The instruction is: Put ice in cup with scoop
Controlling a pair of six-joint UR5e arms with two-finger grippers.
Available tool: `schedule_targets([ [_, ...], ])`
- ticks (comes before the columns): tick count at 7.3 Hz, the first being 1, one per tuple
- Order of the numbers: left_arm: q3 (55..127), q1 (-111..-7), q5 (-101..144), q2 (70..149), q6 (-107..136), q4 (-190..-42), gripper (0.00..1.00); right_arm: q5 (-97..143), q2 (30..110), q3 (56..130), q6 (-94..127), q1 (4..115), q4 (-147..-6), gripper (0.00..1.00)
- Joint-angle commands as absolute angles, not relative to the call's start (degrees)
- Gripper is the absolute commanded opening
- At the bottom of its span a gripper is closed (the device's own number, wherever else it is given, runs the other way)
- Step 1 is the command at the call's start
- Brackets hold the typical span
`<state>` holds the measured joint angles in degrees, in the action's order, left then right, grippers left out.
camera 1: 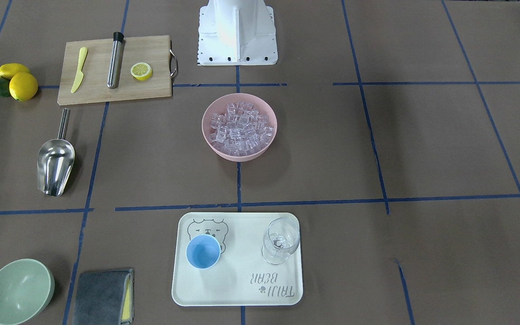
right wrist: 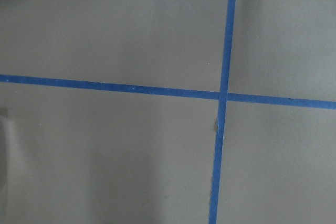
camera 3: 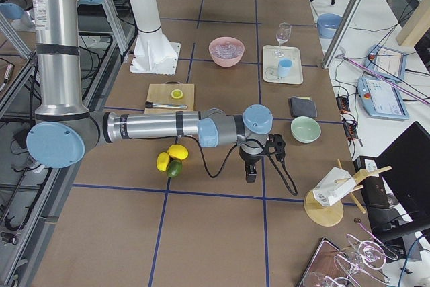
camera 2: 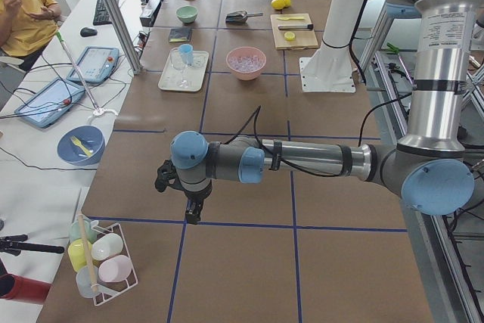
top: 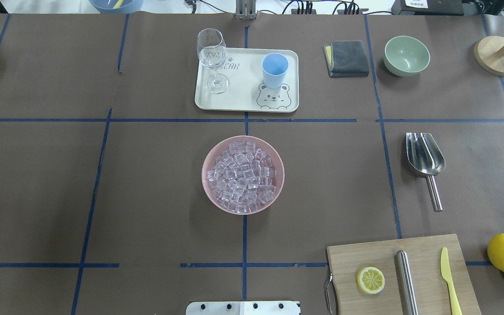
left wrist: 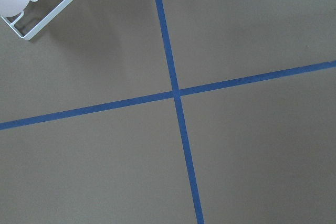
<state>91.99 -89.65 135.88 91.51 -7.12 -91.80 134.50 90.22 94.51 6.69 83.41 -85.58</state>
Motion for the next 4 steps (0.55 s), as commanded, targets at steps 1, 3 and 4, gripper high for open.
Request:
schedule_targets([
  [1, 92.72, -89.65, 136.05, 90.97, -7.21, -92.80, 1.00, 134.91, 90.35, 94.83, 6.94, 83.41, -85.43, 1.00],
  [3, 93.16, -89.65, 136.05, 90.97, -7.03, -92.72, 1.00, 134.65, 90.35, 95.54, 6.69, 83.32, -85.43, 1.00],
  [4, 93.16, -89.65, 136.23, 90.97, -7.03, -92.72, 1.00, 134.65, 90.35, 95.36, 6.68, 83.32, -85.43, 1.00],
])
